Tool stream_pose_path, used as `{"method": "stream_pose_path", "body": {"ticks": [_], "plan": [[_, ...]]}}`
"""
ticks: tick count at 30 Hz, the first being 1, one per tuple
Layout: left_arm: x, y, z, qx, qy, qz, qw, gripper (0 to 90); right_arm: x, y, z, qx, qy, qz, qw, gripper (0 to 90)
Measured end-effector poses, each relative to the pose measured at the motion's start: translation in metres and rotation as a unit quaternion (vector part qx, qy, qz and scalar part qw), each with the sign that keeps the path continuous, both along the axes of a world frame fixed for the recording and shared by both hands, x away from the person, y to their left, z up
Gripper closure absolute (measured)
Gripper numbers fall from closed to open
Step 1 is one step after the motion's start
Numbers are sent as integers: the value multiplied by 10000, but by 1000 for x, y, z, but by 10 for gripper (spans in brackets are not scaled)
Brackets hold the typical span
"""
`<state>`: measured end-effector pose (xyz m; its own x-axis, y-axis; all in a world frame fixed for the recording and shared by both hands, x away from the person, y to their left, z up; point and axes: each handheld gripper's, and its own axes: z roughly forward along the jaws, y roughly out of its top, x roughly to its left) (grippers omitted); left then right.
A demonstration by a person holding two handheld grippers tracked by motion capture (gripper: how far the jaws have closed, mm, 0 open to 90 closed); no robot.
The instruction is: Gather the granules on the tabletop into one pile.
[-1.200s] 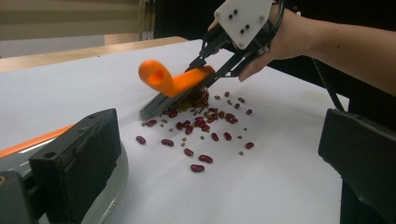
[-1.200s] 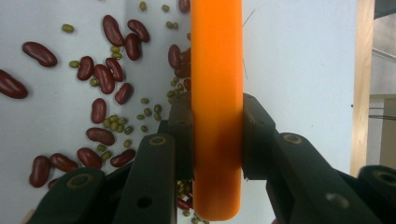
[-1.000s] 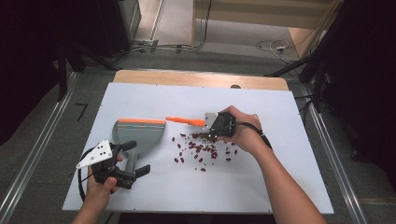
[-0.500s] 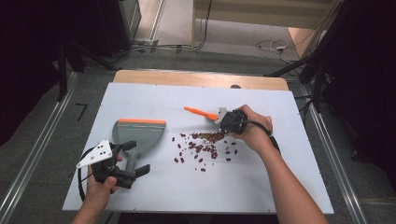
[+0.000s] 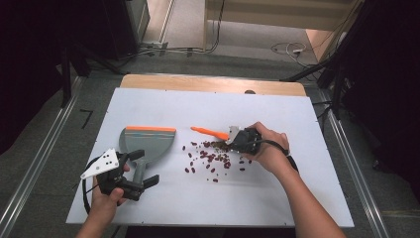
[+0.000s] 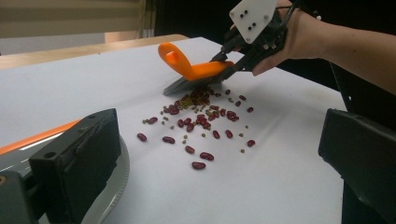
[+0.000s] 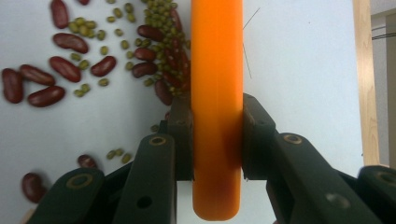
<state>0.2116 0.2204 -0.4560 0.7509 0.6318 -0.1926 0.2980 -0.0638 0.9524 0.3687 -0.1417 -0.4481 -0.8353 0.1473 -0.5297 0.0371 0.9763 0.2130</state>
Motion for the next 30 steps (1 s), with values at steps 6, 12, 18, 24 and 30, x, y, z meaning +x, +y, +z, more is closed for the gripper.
{"method": "stream_pose_path", "body": {"ticks": [6, 12, 18, 24, 30], "plan": [[0, -1, 0, 11, -8, -4, 10000, 0, -5, -3, 3, 68, 52, 58, 9999, 685], [1, 0, 0, -3, -11, 16, 10000, 0, -6, 3, 25, 572, 95, -287, 9979, 685], [1, 1, 1, -5, -8, 40, 10000, 0, -22, 29, 48, 1618, 927, -917, 9782, 686], [0, 3, 2, -44, -27, 58, 10000, 0, -35, 62, 47, 2052, 2144, -1329, 9457, 686], [0, 3, 2, -52, -35, 47, 10000, 0, -38, 85, 38, 2123, 2854, -1580, 9212, 687]]}}
